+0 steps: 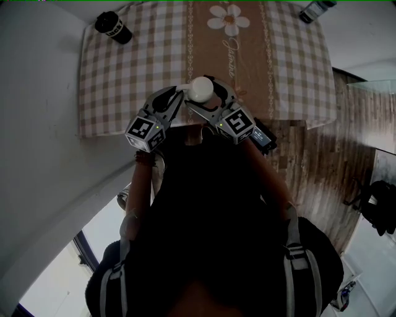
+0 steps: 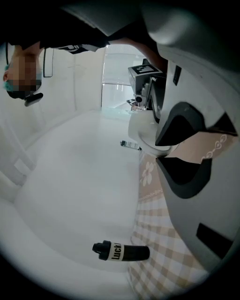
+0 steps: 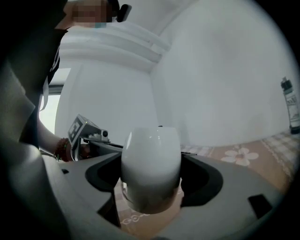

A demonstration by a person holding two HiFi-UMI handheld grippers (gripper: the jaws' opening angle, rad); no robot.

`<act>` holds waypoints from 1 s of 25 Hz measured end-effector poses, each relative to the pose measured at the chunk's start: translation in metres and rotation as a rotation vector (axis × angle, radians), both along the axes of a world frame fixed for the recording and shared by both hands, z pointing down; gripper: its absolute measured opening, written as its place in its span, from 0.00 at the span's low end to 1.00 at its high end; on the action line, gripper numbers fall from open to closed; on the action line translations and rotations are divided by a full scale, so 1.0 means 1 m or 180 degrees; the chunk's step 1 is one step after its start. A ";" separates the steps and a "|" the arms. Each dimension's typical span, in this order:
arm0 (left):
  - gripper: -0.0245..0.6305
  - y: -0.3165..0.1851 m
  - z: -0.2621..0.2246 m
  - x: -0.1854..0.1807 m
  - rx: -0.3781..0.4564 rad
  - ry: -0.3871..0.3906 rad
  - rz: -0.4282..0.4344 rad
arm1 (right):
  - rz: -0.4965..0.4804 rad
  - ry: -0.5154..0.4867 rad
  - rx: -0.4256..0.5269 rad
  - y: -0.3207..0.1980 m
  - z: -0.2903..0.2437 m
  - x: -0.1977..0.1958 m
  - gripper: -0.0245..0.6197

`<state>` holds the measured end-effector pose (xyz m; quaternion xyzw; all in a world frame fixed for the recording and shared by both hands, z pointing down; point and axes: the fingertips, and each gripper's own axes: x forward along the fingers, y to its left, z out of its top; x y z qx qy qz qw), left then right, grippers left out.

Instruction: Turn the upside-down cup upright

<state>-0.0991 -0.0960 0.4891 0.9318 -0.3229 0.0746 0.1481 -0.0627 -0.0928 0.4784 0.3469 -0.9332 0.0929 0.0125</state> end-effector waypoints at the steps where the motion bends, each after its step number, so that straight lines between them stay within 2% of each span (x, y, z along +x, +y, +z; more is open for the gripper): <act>1: 0.15 0.000 0.001 -0.001 -0.0018 0.0009 -0.0017 | 0.0030 0.0034 0.0024 -0.001 0.001 0.000 0.63; 10: 0.15 0.007 0.004 -0.012 -0.0183 0.0188 -0.0058 | 0.0501 0.0387 0.0101 -0.030 0.024 0.026 0.63; 18: 0.15 0.011 0.013 -0.010 -0.0227 0.0143 -0.0040 | 0.0352 0.0663 0.0021 -0.047 0.058 0.005 0.63; 25: 0.15 0.009 0.014 -0.006 -0.0226 0.0183 -0.0031 | 0.0250 0.0770 -0.0102 -0.052 0.080 -0.004 0.63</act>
